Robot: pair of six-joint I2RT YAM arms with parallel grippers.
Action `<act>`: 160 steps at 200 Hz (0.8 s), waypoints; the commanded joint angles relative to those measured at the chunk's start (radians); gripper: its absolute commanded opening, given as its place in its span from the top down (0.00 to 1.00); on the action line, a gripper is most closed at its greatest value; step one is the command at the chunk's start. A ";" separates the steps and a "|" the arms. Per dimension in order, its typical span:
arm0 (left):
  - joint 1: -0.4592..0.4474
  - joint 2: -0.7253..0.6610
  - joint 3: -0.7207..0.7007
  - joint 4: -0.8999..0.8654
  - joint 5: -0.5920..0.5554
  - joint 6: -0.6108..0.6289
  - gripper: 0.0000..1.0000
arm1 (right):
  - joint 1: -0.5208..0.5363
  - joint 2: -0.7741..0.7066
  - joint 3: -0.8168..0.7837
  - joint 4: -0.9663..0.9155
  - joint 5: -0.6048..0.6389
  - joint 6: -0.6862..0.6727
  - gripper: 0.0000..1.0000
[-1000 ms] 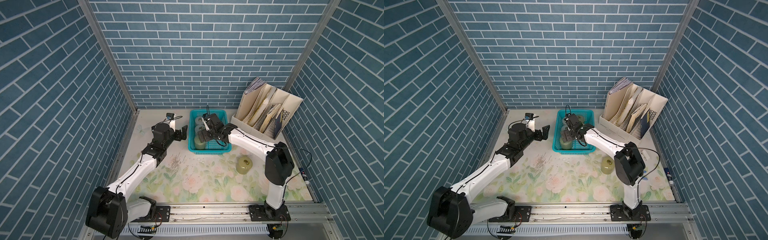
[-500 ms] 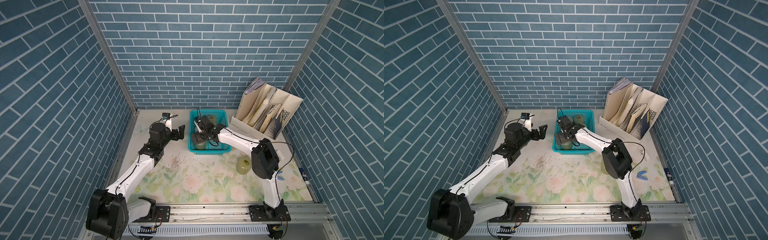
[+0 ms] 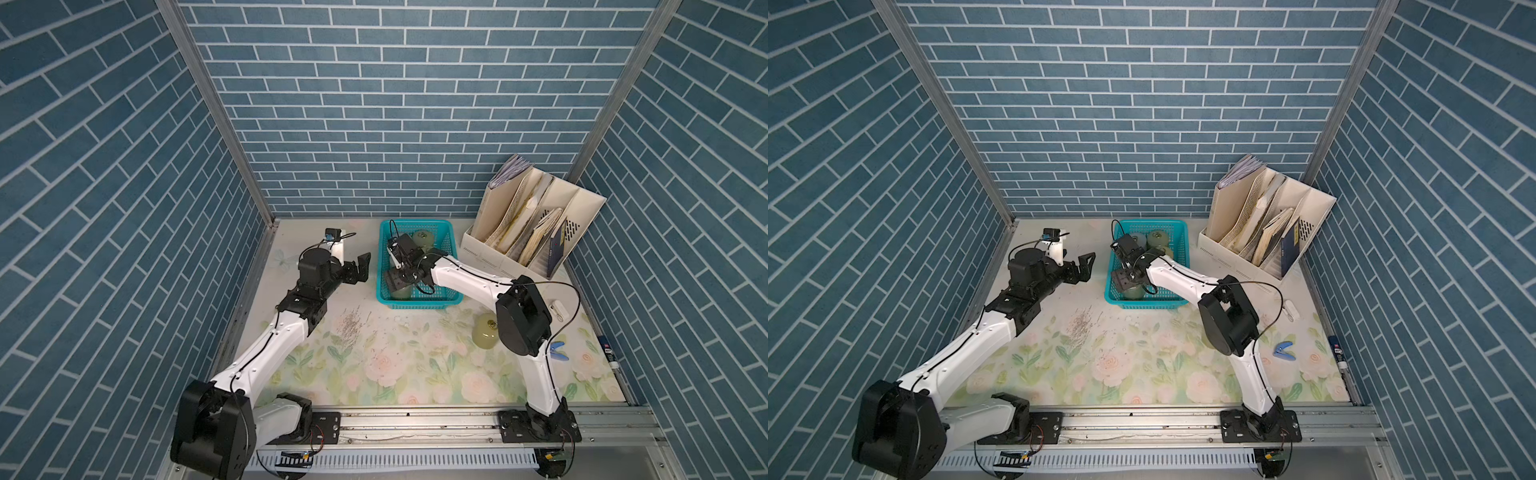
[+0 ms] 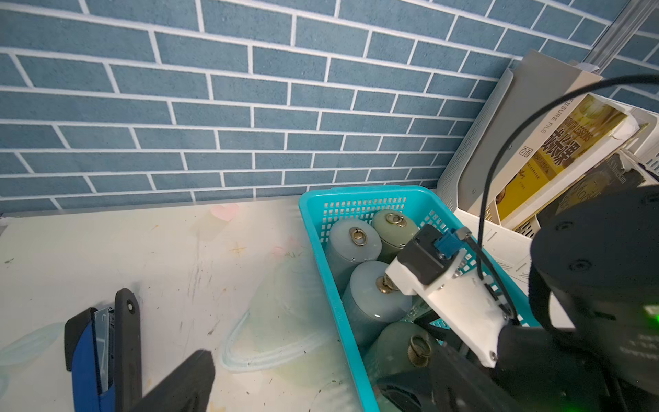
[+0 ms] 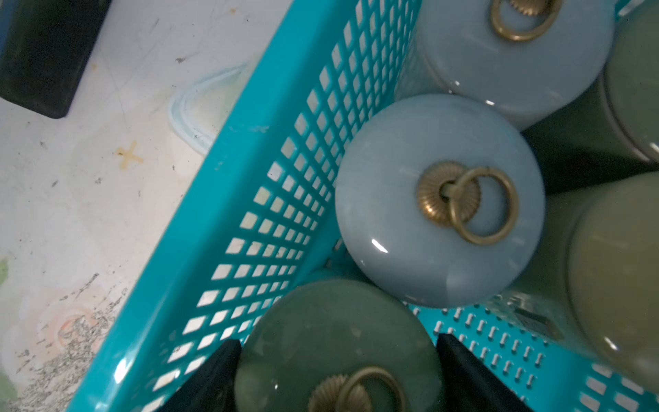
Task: Take the tea canister out of the basket
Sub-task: Pick up the tea canister from the basket.
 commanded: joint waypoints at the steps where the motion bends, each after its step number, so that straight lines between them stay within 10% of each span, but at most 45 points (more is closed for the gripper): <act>1: 0.003 -0.013 -0.011 0.004 0.003 0.002 0.00 | 0.007 0.025 -0.012 -0.016 -0.021 -0.004 0.20; 96: 0.003 -0.031 -0.026 0.024 -0.005 -0.007 0.00 | 0.005 0.039 -0.014 -0.019 -0.027 -0.010 0.06; 140: 0.004 -0.021 -0.027 0.024 -0.007 -0.004 0.00 | 0.004 0.036 -0.017 -0.010 -0.031 -0.015 0.26; 160: 0.003 -0.020 -0.015 0.019 -0.002 -0.006 0.00 | 0.004 0.015 -0.010 -0.010 -0.033 -0.020 0.55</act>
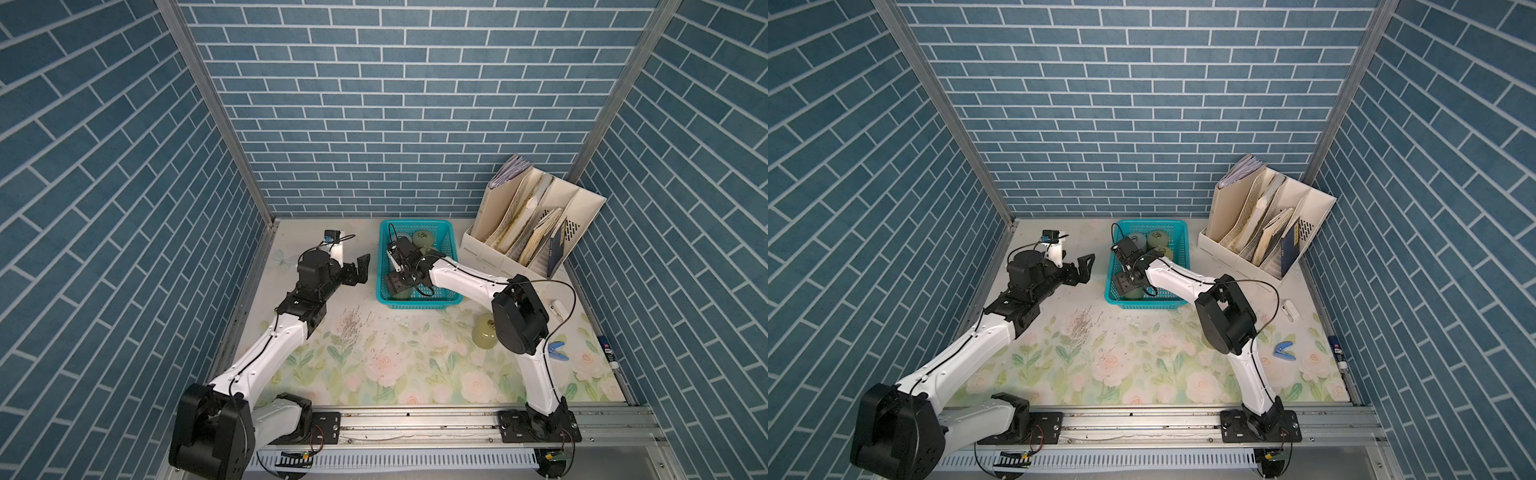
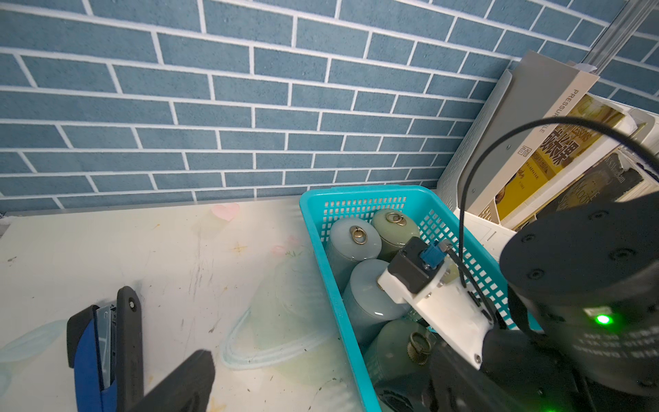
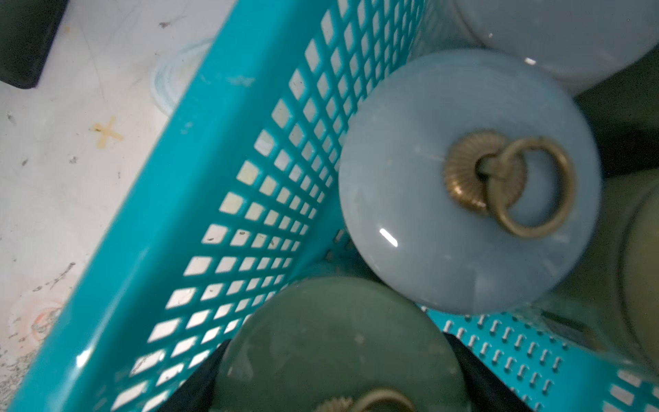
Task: Take the tea canister out of the basket
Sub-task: Pick up the tea canister from the basket.
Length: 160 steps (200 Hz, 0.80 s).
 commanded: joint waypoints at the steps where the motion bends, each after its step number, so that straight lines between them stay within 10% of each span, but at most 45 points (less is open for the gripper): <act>1: 0.003 -0.003 0.003 0.009 0.002 -0.005 0.00 | 0.006 -0.009 -0.001 -0.008 -0.019 -0.020 0.57; 44: 0.001 -0.022 -0.004 0.016 0.052 -0.010 0.00 | 0.007 -0.073 -0.012 -0.018 0.023 -0.047 1.00; 160: -0.076 -0.028 -0.006 0.096 0.181 0.023 0.00 | 0.006 -0.505 -0.238 0.117 0.078 -0.152 1.00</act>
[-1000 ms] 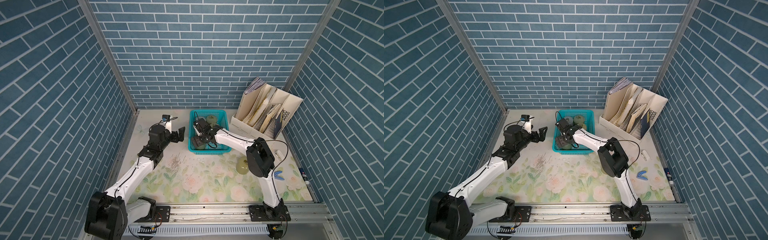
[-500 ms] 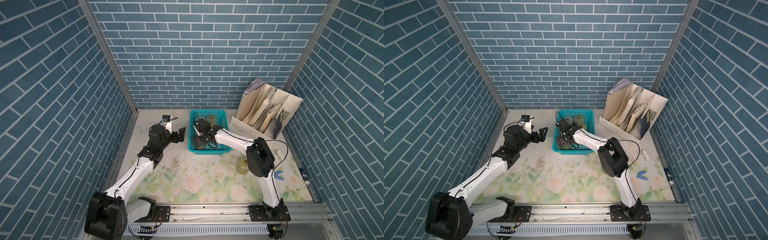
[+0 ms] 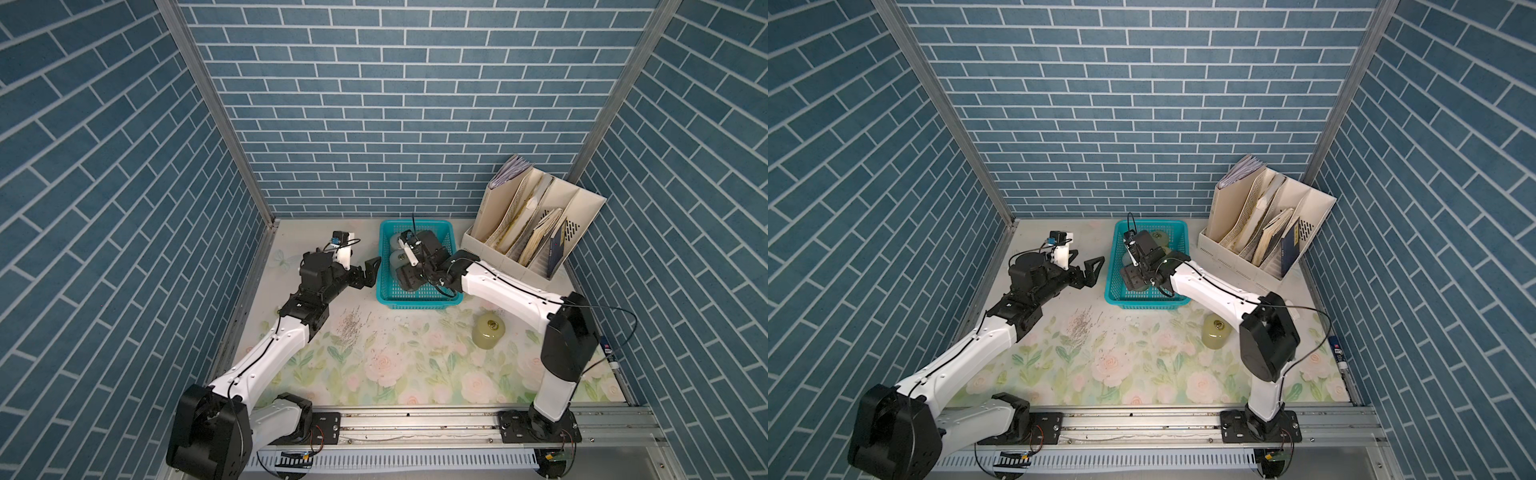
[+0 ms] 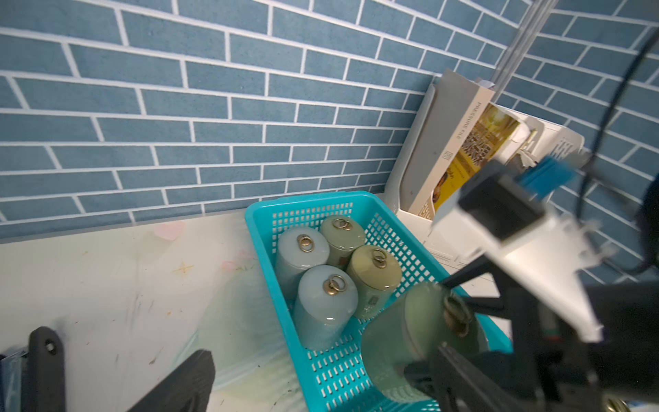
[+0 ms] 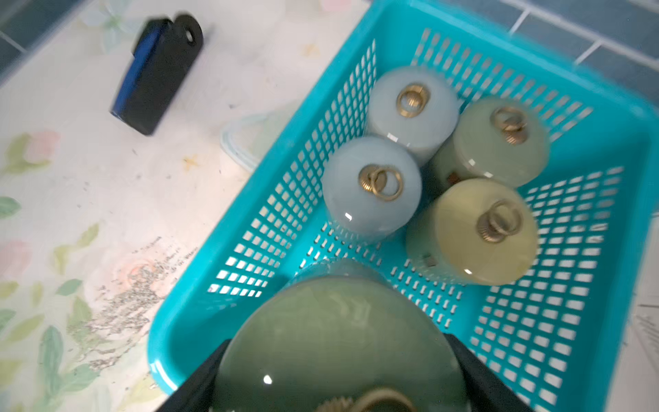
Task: Take the tea canister out of the basket
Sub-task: Pick up the tea canister from the basket, then place the tea canister at the center of the board.
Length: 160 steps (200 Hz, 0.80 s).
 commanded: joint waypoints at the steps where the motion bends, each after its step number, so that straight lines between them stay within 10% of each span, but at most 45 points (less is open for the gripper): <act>1: -0.023 -0.016 0.011 0.024 0.051 0.029 0.00 | 0.005 -0.117 -0.027 0.059 0.025 -0.065 1.00; 52: -0.035 0.019 0.021 0.041 0.102 0.045 0.00 | 0.025 -0.333 -0.272 0.038 -0.185 -0.188 1.00; 160: -0.058 0.068 0.034 0.067 0.135 0.035 0.00 | 0.063 -0.536 -0.624 0.016 -0.117 -0.055 1.00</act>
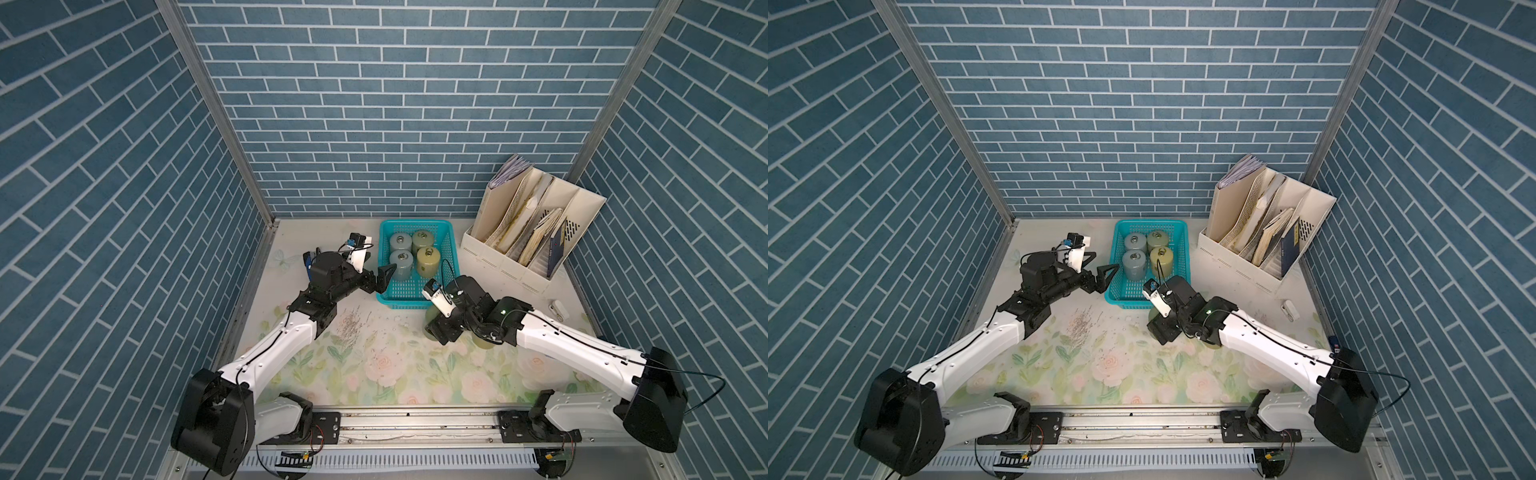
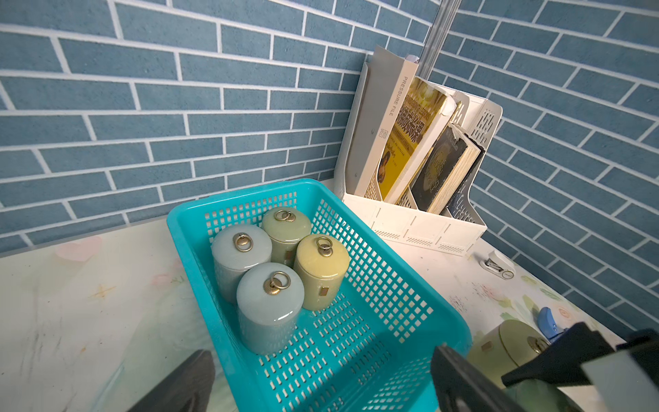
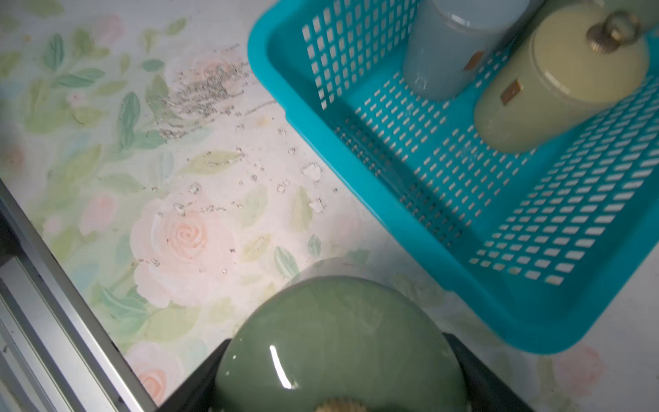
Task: Take the tea canister out of the basket
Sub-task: Place the tea canister at the center of the board.
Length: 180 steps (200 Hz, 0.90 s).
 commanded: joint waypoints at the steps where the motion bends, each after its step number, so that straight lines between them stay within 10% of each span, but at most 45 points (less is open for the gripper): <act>1: -0.008 0.003 0.021 0.021 0.015 0.006 0.00 | 0.000 -0.057 -0.020 0.037 0.041 0.059 1.00; 70: -0.019 0.020 0.025 0.026 0.015 0.005 0.00 | -0.005 -0.046 -0.120 0.050 0.243 0.156 1.00; 180: -0.025 0.018 0.024 0.025 0.006 0.008 0.00 | -0.011 -0.021 -0.191 0.150 0.203 0.182 0.95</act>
